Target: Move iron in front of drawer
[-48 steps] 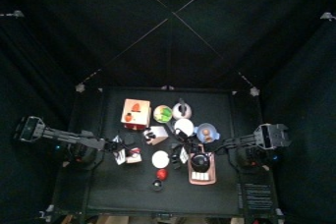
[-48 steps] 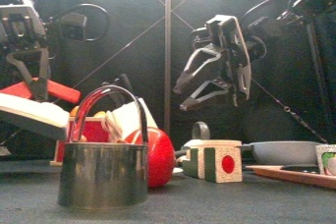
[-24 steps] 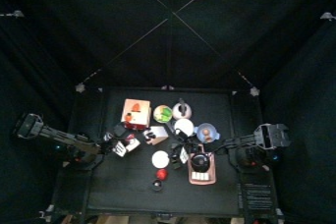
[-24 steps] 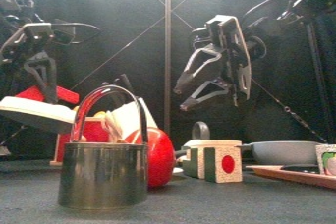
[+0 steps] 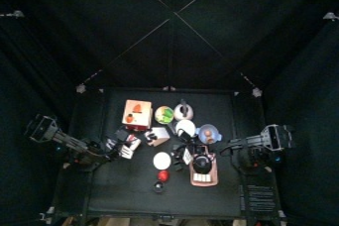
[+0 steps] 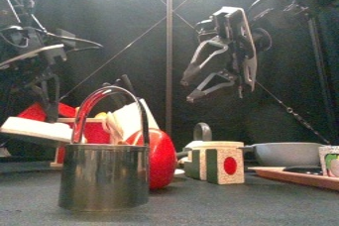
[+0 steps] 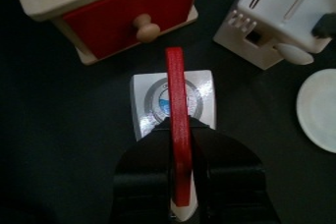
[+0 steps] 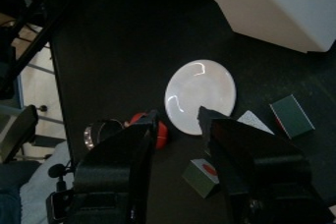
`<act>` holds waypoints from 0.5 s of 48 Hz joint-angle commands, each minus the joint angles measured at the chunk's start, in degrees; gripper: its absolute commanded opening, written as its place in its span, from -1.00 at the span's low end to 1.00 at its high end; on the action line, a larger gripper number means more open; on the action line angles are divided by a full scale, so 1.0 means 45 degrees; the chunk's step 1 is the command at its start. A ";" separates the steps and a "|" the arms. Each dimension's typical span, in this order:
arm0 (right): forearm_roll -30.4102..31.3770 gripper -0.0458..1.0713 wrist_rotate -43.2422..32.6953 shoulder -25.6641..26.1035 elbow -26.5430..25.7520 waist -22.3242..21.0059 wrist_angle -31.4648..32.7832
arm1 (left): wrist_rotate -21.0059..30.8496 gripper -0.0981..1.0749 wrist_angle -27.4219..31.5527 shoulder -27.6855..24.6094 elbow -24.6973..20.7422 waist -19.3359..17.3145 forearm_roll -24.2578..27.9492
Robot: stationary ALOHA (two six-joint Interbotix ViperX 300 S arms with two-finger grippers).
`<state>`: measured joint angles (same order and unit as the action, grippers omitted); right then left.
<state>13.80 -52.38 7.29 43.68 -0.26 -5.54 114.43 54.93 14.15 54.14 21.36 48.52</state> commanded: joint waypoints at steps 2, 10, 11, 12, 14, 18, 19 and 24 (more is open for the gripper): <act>0.0117 0.47 -0.0020 0.0449 -0.0117 -0.0059 0.0039 | 0.0430 0.06 0.0020 -0.0312 -0.0352 0.0020 0.0000; 0.0117 0.47 -0.0020 0.0449 -0.0078 -0.0059 0.0078 | 0.0820 0.33 -0.0195 -0.0293 -0.0234 0.0020 0.0020; 0.0117 0.47 -0.0020 0.0469 -0.0078 -0.0059 0.0078 | 0.0840 0.36 -0.0234 -0.0273 -0.0234 0.0020 0.0020; 0.0137 0.47 -0.0020 0.0469 -0.0078 -0.0059 0.0098 | 0.0840 0.39 -0.0293 -0.0273 -0.0234 0.0020 0.0020; 0.0137 0.47 -0.0020 0.0508 -0.0078 -0.0059 0.0117 | 0.0859 0.46 -0.0449 -0.0293 -0.0234 0.0000 0.0020; 0.0137 0.47 0.0000 0.0703 -0.0078 -0.0078 0.0293 | 0.0840 0.56 -0.0625 -0.0254 -0.0234 0.0020 0.0020; 0.0137 0.47 0.0020 0.0781 -0.0098 -0.0098 0.0371 | 0.0840 0.57 -0.0645 -0.0254 -0.0234 0.0020 0.0039; 0.0156 0.47 0.0039 0.1309 -0.0098 -0.0273 0.0801 | 0.0840 0.61 -0.0625 -0.0176 -0.0234 0.0020 0.0156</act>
<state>14.33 -52.38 9.84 43.86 -0.62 -2.72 118.13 52.12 12.83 53.88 21.36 48.43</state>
